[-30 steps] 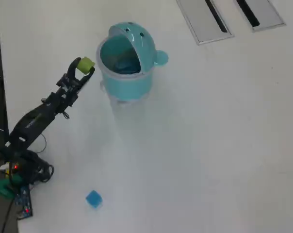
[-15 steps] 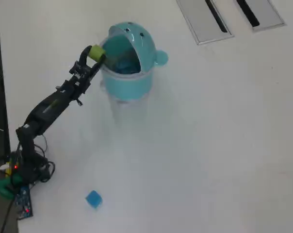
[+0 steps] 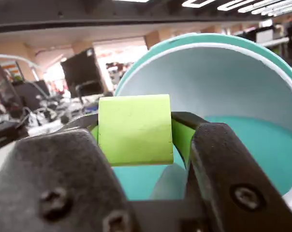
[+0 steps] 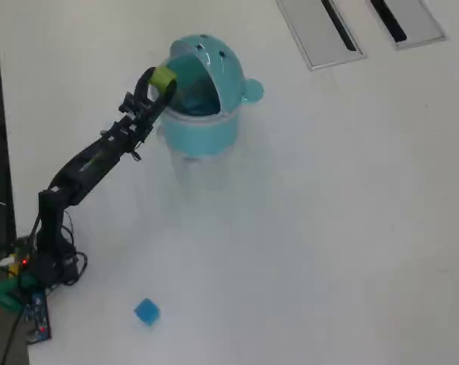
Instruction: Grasp RGB lego blocks and put them in the bin one by one.
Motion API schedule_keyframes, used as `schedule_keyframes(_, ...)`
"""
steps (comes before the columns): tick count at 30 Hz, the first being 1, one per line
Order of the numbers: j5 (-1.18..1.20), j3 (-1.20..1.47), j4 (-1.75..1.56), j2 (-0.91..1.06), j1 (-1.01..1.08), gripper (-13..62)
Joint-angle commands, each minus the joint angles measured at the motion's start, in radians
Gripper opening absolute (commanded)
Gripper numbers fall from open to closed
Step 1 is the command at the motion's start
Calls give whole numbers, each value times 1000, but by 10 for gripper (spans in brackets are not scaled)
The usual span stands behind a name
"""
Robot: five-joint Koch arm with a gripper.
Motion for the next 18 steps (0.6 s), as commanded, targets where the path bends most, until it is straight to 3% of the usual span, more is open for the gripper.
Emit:
schedule_keyframes(1, -74, -110, -115, 20, -6, 154)
schedule_keyframes(8, -252, -60, -124, 32, -15, 238)
schedule_keyframes(18, -324, 11, -161, 67, -14, 255)
